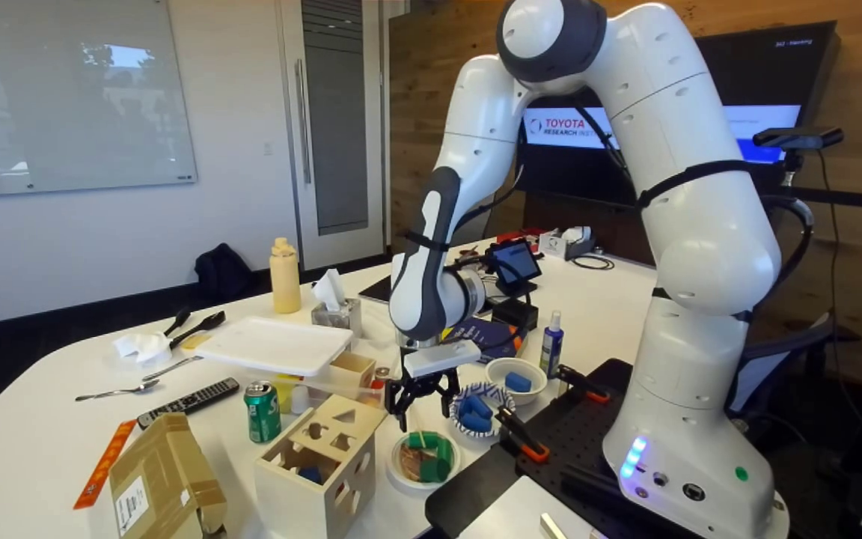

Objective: Pick up the stick and stir in the bowl

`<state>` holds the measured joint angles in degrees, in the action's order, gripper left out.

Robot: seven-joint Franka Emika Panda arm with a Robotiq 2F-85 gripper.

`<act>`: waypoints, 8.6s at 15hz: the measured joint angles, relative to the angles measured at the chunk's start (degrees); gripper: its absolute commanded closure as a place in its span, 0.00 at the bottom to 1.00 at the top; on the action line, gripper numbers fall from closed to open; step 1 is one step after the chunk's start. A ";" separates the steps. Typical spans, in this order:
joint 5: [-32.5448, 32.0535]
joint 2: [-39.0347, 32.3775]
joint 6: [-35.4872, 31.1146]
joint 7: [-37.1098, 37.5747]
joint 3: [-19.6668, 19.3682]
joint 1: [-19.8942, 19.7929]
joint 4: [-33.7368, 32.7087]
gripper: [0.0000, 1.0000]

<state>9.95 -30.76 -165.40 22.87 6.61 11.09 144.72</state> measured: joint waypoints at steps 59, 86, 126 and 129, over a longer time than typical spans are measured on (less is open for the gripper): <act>-0.57 -11.22 -2.51 15.63 -18.18 24.51 -7.79 0.98; 26.61 24.85 30.38 -10.35 -6.35 -5.32 14.98 0.98; 86.98 15.75 6.65 -41.63 8.90 -1.48 14.11 0.98; 89.25 14.74 5.25 -41.76 9.01 -1.60 14.14 0.98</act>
<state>99.20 -16.02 -160.15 -18.89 15.62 9.50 158.86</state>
